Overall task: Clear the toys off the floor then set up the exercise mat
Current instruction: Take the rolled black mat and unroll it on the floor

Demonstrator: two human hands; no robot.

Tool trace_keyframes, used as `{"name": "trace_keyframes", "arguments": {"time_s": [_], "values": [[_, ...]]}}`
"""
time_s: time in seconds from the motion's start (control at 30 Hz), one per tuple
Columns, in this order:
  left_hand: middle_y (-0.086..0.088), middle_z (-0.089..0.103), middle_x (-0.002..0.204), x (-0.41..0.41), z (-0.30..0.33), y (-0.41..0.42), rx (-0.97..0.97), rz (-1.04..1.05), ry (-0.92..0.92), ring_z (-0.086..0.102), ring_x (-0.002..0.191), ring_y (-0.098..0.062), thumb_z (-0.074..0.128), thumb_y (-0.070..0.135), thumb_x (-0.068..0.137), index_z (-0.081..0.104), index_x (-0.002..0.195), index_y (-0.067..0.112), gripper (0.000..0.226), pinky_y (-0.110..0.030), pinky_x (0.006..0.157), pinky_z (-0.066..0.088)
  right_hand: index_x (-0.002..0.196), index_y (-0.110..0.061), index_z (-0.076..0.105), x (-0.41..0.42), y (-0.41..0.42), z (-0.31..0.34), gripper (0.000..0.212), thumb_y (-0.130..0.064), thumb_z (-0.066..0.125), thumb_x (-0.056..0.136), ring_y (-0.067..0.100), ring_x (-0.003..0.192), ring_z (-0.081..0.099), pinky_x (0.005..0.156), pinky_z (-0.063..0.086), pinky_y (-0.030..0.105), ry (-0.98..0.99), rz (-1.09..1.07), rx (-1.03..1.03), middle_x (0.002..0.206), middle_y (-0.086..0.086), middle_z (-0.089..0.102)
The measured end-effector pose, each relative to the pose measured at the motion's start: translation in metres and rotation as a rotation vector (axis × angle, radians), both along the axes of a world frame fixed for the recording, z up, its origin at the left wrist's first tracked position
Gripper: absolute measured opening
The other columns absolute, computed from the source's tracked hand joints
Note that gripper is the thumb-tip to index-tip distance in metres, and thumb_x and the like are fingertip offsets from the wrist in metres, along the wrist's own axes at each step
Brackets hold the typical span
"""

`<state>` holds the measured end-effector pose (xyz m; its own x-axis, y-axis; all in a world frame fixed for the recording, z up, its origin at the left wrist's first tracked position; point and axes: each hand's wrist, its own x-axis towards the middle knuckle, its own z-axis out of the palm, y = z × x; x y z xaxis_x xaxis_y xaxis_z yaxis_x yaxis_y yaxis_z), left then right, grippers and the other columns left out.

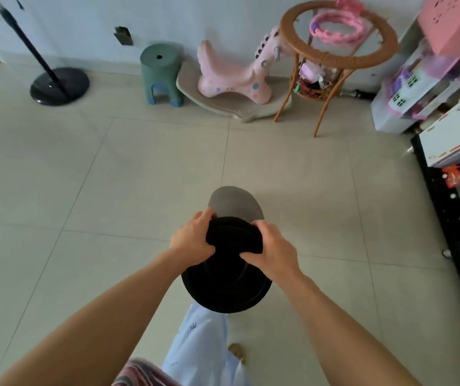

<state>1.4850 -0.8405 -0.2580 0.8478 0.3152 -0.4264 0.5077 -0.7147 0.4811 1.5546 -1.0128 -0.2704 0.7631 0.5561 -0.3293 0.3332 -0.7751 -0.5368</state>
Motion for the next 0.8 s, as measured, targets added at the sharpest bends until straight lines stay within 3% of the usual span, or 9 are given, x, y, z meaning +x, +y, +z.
{"name": "trace_keyframes", "arguments": {"time_s": [0.23,0.43,0.8], "values": [[-0.003,0.047,0.122,-0.049,-0.027,-0.017,0.079,-0.106,0.077,0.058,0.097,-0.033,0.063,0.014,0.073,0.034,0.122,0.022,0.057,-0.044,0.072,0.05,0.126,-0.027,0.038,-0.059,-0.015,-0.025,0.066,-0.038,0.072,0.071,0.02,0.106,0.054,0.077,0.048,0.034,0.042,-0.066,-0.04,0.125,-0.004,0.041],[-0.004,0.046,0.12,-0.09,-0.043,-0.005,0.109,-0.151,0.067,0.057,0.098,-0.033,0.061,0.01,0.074,0.034,0.124,0.02,0.057,-0.039,0.067,0.045,0.127,-0.024,0.036,-0.108,0.0,-0.043,0.067,-0.034,0.073,0.072,0.021,0.107,0.052,0.077,0.048,0.034,0.038,-0.115,-0.038,0.127,-0.002,0.039],[-0.002,0.044,0.124,-0.242,-0.087,0.111,0.121,-0.147,0.023,0.057,0.097,-0.036,0.056,0.005,0.074,0.032,0.129,0.022,0.062,-0.041,0.069,0.047,0.129,-0.018,0.037,-0.274,0.118,-0.085,0.065,-0.027,0.072,0.075,0.019,0.105,0.052,0.075,0.046,0.027,-0.004,-0.167,0.022,0.128,0.0,0.036]]}}
